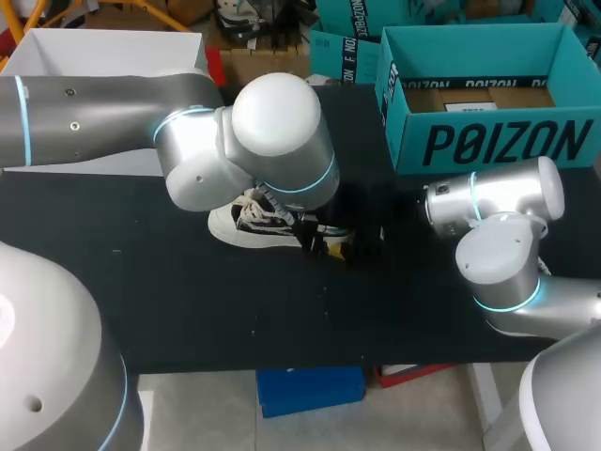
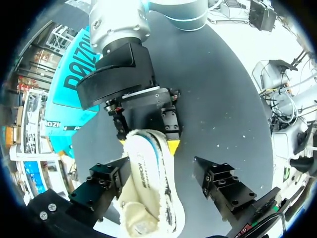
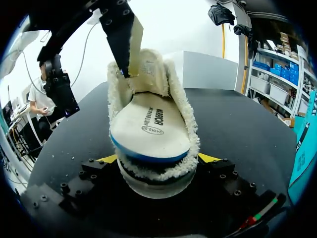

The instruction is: Take the shoe out of the shoebox, open the shoe tongue, remove and reinsert the insole, then place the shoe into the shoebox

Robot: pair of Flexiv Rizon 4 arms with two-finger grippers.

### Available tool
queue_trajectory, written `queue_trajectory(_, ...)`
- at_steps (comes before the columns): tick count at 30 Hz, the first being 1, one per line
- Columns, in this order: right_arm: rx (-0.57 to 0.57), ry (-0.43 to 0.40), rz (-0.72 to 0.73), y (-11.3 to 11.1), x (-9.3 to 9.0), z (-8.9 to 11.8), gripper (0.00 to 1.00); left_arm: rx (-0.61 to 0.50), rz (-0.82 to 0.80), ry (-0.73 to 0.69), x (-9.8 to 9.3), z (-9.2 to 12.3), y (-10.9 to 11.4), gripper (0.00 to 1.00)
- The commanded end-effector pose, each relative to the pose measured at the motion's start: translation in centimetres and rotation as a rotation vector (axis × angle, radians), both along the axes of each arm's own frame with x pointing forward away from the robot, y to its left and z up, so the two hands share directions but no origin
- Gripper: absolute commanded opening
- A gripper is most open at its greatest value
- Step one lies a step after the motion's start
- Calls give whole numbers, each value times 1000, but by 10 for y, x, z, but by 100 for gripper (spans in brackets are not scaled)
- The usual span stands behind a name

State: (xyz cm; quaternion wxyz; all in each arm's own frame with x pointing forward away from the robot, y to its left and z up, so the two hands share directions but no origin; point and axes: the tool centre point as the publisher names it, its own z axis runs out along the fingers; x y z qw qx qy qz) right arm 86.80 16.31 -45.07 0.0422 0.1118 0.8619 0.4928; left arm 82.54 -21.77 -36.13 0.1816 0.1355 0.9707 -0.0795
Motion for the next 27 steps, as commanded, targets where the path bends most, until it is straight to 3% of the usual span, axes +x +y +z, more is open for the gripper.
queue_trajectory(1,-4,2,-3,1,3,-6,0,-12,-1,-2,7,-6,-3,78)
queue_trajectory(16,-4,2,-3,1,3,-6,0,-46,-18,2,27,-21,-33,72)
queue_trajectory(27,-4,2,-3,1,3,-6,0,-55,-1,-12,48,-20,-40,71)
